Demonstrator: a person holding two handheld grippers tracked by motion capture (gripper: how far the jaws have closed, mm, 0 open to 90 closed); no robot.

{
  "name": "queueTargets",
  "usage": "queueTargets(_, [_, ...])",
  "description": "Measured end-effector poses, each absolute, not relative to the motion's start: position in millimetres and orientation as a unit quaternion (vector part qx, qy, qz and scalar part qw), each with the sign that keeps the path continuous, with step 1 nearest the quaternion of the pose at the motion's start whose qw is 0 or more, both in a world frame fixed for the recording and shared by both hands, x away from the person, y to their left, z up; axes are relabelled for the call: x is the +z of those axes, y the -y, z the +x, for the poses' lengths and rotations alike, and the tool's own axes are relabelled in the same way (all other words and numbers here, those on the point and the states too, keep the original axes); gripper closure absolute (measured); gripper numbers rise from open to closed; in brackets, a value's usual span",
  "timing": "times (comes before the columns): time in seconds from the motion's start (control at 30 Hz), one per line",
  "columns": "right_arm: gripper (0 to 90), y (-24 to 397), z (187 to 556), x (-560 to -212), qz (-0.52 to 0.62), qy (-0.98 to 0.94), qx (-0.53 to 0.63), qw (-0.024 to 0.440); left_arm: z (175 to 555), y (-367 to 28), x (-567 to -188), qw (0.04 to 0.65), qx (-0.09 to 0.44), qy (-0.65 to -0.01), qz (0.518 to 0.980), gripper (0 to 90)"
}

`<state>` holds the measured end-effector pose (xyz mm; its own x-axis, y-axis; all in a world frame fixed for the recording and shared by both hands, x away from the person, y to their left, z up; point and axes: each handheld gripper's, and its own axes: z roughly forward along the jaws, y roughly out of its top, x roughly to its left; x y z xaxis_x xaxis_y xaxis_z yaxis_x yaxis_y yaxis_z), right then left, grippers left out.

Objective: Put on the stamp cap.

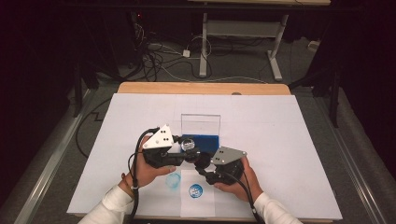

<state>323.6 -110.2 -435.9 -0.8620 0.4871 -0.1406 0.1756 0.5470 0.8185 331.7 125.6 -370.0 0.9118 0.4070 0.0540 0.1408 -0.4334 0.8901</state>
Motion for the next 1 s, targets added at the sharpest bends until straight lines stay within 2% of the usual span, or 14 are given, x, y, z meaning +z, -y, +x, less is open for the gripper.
queueTargets(1.0, [38.7,95,325,-432,0.194,-0.844,0.468,0.174,335,-126,-376,0.514,0.124,-0.164,0.833,54.3])
